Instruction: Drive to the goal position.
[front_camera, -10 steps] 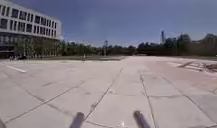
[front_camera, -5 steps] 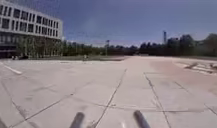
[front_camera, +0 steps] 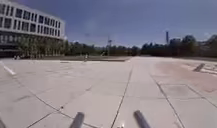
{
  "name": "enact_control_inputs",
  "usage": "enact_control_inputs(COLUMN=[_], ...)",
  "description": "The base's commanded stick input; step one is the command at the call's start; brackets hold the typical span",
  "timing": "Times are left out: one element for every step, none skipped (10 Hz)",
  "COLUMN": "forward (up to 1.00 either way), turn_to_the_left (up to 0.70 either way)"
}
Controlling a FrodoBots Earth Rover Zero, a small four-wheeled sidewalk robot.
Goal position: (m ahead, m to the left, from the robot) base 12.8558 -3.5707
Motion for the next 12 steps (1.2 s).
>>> enact_control_inputs(forward=[0.85, 0.85, 0.85, 0.85, 0.85, 0.85, 0.85, 0.85, 0.85, 0.85, 0.85, 0.85], turn_to_the_left=[0.00, 0.00, 0.00, 0.00, 0.00, 0.00, 0.00, 0.00, 0.00, 0.00, 0.00, 0.00])
